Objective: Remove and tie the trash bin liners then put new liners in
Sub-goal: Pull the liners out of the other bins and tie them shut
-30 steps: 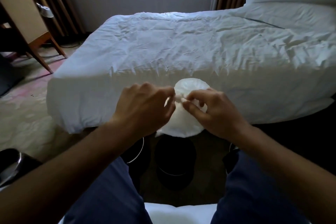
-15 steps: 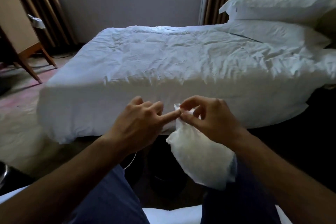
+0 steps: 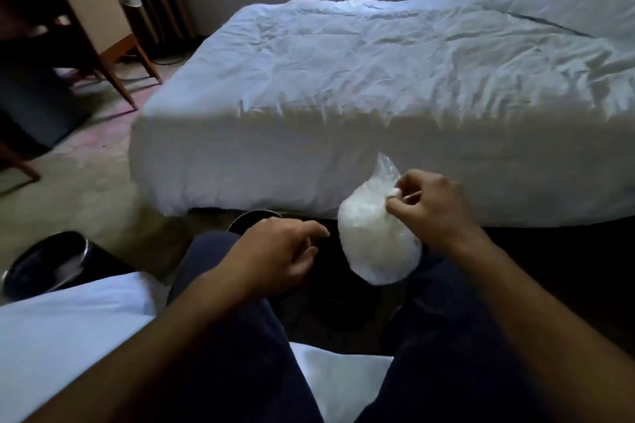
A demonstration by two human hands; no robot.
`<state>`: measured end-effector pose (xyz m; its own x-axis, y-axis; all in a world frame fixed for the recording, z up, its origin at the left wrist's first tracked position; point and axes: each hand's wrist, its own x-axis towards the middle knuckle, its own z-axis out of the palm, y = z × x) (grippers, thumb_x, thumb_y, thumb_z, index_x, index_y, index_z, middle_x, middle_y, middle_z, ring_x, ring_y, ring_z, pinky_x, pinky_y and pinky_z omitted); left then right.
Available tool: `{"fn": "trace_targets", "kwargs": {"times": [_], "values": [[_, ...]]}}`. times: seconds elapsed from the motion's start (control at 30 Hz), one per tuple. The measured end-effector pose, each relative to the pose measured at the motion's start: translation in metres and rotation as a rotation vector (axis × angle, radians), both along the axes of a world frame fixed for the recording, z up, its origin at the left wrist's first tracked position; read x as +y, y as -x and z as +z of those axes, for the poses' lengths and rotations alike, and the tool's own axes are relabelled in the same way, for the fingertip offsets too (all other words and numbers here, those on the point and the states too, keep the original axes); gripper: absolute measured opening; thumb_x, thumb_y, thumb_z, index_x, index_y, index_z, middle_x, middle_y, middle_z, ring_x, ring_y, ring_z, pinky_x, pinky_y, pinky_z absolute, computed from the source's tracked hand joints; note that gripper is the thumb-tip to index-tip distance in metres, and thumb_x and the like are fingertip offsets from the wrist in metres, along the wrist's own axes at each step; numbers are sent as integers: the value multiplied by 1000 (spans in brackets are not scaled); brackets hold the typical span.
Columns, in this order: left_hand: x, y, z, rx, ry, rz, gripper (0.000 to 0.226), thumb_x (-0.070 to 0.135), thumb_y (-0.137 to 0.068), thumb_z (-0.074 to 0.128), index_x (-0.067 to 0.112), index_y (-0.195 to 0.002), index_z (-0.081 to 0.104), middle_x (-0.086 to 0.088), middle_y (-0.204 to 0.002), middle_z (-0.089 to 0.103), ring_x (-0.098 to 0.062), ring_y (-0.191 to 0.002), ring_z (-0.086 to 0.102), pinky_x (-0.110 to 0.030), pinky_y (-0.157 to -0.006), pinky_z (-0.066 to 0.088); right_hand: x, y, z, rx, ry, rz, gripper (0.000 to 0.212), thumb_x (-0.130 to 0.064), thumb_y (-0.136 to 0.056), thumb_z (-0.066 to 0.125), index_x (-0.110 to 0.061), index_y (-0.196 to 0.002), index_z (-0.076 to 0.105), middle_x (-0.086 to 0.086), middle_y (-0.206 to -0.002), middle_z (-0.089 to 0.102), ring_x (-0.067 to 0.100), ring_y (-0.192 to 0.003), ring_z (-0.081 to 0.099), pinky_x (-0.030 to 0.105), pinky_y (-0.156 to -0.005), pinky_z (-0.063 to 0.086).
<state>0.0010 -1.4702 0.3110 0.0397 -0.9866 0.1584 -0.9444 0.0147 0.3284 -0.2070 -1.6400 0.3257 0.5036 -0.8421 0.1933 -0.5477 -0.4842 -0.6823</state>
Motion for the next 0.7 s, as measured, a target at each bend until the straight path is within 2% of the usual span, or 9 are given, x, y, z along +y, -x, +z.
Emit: {"fn": "trace_targets", "kwargs": {"times": [0.1, 0.2, 0.33, 0.4, 0.47, 0.53, 0.6, 0.7], "values": [[-7, -15, -42, 165, -247, 194, 19, 40, -88, 60, 39, -105, 69, 19, -79, 68, -3, -75, 66, -34, -75, 58, -8, -5, -32, -39, -224, -21, 16, -21, -79, 72, -18, -67, 62, -7, -57, 62, 8, -54, 56, 25, -56, 41], [-18, -19, -69, 276, -365, 290, 12, 32, -94, 63, 35, -101, 73, 18, -81, 65, 0, -76, 64, -18, -70, 52, -9, -12, -65, -109, -468, -64, 17, -18, -77, 77, -18, -64, 66, -7, -55, 59, 5, -50, 50, 23, -53, 41], [-50, -18, -103, 372, -441, 359, 14, 32, -94, 62, 34, -104, 72, 14, -86, 69, 1, -80, 64, -18, -71, 50, -17, -20, -110, -314, -785, -162, 5, -16, -80, 84, -19, -80, 79, -5, -76, 77, 1, -73, 70, 12, -62, 49], [-69, -23, -118, 420, -553, 353, 15, 31, -94, 62, 33, -104, 73, 15, -86, 68, 2, -81, 63, -15, -72, 48, -27, -26, -122, -331, -866, -190, 6, -14, -83, 82, -17, -89, 80, -4, -83, 78, 0, -81, 72, 11, -68, 53], [-87, -32, -126, 416, -687, 330, 17, 28, -94, 60, 30, -105, 72, 16, -91, 69, 1, -85, 63, -20, -78, 51, -41, -31, -123, -275, -917, -183, 10, -13, -85, 79, -16, -94, 79, -3, -88, 78, 0, -86, 71, 13, -74, 55], [-98, -39, -118, 414, -772, 345, 18, 26, -95, 59, 29, -108, 71, 13, -99, 71, -3, -90, 64, -25, -85, 52, -56, -34, -109, -225, -979, -209, 9, -9, -87, 76, -12, -96, 77, 1, -91, 77, 5, -84, 70, 15, -73, 54], [-103, -41, -92, 467, -838, 411, 18, 24, -96, 59, 28, -109, 71, 8, -102, 72, -6, -92, 64, -22, -83, 49, -69, -32, -84, -170, -1008, -240, 5, -7, -88, 74, -6, -93, 74, 6, -87, 73, 9, -80, 66, 14, -66, 50], [-102, -44, -35, 481, -958, 459, 20, 23, -96, 57, 25, -108, 73, 5, -106, 73, -11, -97, 65, -23, -83, 47, -86, -26, -35, -84, -1017, -259, 5, -13, -90, 72, -10, -88, 69, 6, -86, 69, 13, -81, 63, 21, -69, 49]]}}
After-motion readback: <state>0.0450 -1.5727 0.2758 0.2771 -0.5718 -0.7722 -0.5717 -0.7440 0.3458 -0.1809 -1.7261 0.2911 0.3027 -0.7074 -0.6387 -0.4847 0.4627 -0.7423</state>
